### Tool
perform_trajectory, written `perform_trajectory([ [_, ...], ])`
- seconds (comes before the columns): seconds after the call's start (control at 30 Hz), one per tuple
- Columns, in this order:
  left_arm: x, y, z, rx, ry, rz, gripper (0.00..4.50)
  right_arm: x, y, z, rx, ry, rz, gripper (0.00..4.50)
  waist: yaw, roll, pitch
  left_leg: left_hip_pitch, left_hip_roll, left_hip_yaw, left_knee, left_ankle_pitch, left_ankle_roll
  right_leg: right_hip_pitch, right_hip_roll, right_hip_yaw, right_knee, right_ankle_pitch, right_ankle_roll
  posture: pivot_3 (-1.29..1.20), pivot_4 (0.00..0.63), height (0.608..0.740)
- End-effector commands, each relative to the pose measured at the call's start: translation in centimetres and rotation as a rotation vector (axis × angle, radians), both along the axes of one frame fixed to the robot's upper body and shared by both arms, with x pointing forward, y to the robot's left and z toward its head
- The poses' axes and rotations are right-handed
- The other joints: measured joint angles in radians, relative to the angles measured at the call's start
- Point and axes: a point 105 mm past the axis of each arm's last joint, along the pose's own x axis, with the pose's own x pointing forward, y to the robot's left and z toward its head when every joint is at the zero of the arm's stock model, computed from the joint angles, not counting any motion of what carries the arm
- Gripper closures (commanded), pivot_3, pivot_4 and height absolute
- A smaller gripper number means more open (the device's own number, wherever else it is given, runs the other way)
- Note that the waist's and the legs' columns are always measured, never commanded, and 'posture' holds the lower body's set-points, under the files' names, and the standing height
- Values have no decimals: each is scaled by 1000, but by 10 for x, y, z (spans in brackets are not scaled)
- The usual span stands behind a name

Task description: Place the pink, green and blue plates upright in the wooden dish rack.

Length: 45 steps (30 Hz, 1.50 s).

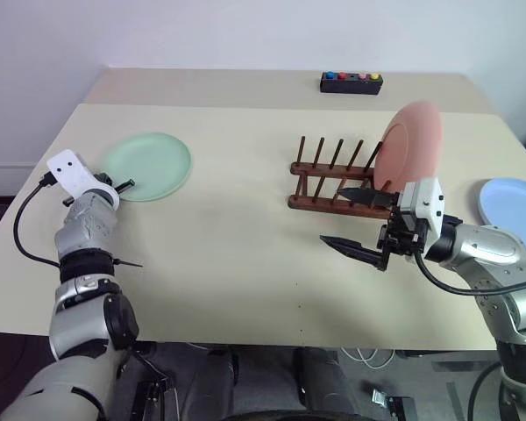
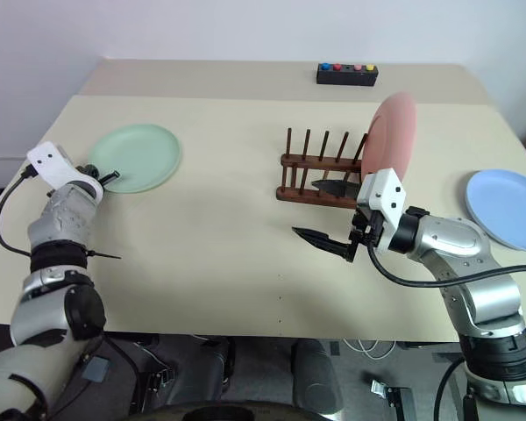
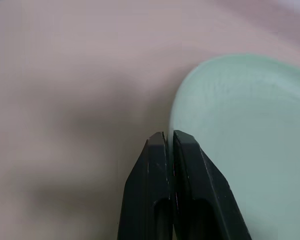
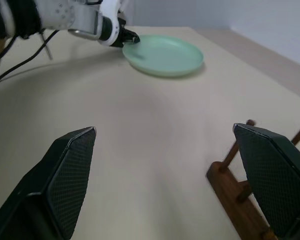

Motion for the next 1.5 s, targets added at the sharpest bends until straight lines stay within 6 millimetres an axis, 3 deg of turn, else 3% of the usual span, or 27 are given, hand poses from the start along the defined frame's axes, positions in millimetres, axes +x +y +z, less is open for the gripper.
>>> perform_trajectory([
  [0.03, -10, -25, 70, 44, -315, -69, 4453, 13, 3, 17, -10, -120, -47, 0, 1, 0, 0, 0, 0, 0, 0, 0, 0, 0, 0, 0, 0, 0, 0, 0, 150, 734],
  [0.17, -25, -64, 111, 170, -480, -102, 4453, 27, 15, 25, -107, -293, -73, 0, 1, 0, 0, -1, 0, 0, 0, 0, 0, -1, 0, 0, 0, 0, 0, 0, 150, 734],
  [0.27, -32, -92, 129, 230, -552, -132, 4453, 31, 25, 29, -144, -384, -68, 0, 1, 0, 0, 0, 0, 0, 0, 0, 0, -1, 0, 0, -1, 0, 0, 0, 150, 734],
  [0.4, -46, -158, 157, 368, -669, -234, 4453, 40, 43, 36, -271, -611, -81, 0, 2, 0, 0, -1, 0, 0, 0, 0, 0, 0, 0, 0, -1, 0, 0, 0, 150, 734],
  [0.47, -52, -183, 162, 429, -693, -274, 4453, 43, 50, 42, -292, -707, -103, 0, 2, 0, 0, -1, 0, 0, 1, 0, 0, 0, 0, 0, -1, 0, 0, 0, 150, 734],
  [0.63, -63, -217, 161, 475, -720, -349, 4453, 50, 60, 44, -297, -804, -141, 0, -4, 0, 0, -1, 0, 0, -1, 0, 0, -2, 0, 0, -1, 0, 0, 0, 150, 734],
  [0.87, -70, -240, 159, 450, -731, -439, 4453, 57, 64, 28, -366, -836, -146, 0, -1, 0, 0, -1, 0, 0, -1, 0, 0, -1, 0, 0, -1, 0, 0, 0, 150, 734],
  [0.97, -70, -239, 158, 444, -726, -438, 4500, 58, 63, 27, -371, -837, -146, 827, -1, 0, 0, -1, 0, 0, -1, 0, 0, -1, 1, 0, -1, 0, 0, 0, 150, 734],
  [1.2, -70, -239, 155, 428, -710, -452, 4500, 60, 64, 24, -395, -862, -157, 4434, -1, 0, 0, -1, 0, 0, -1, 0, 0, -1, 1, 0, -1, 0, 0, 0, 150, 734],
  [1.5, -68, -239, 152, 388, -696, -474, 4500, 61, 62, 29, -408, -918, -189, 4478, -1, 0, 0, -1, 0, 0, -1, 0, 0, -1, 1, 0, -2, 0, 0, 0, 150, 734],
])
